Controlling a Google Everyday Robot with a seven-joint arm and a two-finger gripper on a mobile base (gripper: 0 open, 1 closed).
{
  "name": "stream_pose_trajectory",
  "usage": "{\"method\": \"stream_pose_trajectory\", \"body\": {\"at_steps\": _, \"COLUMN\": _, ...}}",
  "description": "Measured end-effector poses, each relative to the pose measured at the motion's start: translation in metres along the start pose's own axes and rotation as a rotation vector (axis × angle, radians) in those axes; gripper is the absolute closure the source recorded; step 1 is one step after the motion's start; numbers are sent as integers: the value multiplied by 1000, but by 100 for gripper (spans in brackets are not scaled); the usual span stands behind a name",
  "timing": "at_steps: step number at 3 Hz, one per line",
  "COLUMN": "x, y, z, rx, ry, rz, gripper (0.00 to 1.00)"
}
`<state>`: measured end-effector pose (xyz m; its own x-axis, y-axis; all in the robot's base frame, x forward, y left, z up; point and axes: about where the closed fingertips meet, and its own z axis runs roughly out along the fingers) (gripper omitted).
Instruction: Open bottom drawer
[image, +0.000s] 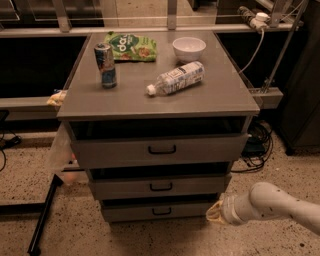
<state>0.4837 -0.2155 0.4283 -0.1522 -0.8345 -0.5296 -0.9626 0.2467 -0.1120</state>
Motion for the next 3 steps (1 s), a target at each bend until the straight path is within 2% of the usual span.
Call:
{"method": "stream_pose_trajectory", "body": {"at_steps": 1, "x": 7, "y": 13, "z": 21, "rx": -29, "ry": -16, "rz": 25, "gripper": 100}}
{"method": "stream_pose_trajectory", "body": {"at_steps": 2, "x": 25, "y": 18, "z": 32, "rx": -5, "ry": -10, "rz": -30, "gripper": 100}}
{"method": "stream_pose_trajectory", "body": {"at_steps": 3, "x": 51, "y": 19, "z": 61, "rx": 34, "ry": -21, "rz": -83, "gripper": 100}}
